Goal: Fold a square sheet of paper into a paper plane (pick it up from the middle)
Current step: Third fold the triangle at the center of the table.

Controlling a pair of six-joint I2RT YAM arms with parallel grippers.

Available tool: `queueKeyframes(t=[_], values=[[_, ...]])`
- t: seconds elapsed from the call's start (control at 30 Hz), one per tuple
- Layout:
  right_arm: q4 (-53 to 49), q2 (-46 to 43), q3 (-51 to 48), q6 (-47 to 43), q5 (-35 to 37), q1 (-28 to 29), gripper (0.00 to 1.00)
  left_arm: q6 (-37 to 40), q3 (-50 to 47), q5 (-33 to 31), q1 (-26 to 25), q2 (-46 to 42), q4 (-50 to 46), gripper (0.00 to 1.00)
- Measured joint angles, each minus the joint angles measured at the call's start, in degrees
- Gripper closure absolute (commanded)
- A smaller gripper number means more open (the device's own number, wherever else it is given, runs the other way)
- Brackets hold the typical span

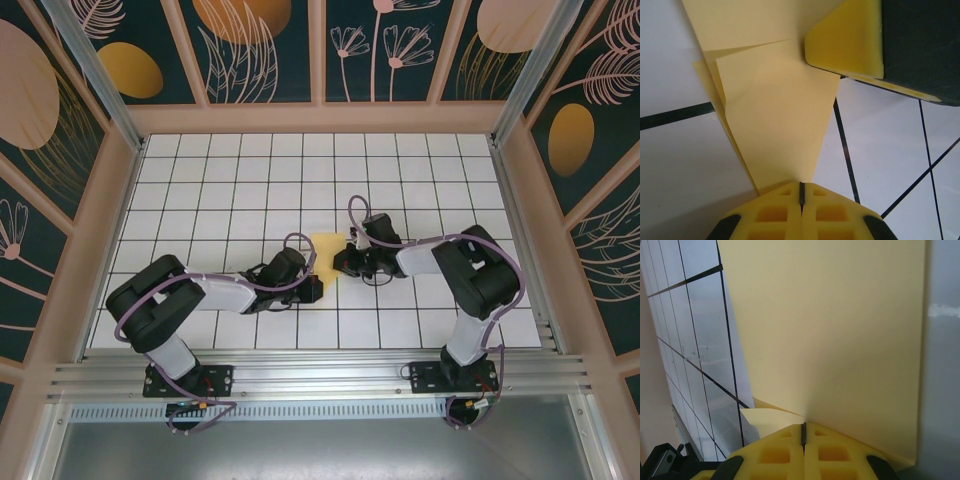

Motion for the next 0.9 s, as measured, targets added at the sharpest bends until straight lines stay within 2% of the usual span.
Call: queueKeyframes(t=[0.6, 0.9], values=[[-1.1, 0.6, 1.1, 0.0, -0.1, 0.2, 0.96, 0.3, -2.2, 2.5, 0.2, -3.3, -3.5, 1.00], [-1.1, 0.6, 1.1, 0.0, -0.1, 0.3, 0.96, 1.2, -2.6, 4.8, 0.2, -6.4, -9.3, 0.98]])
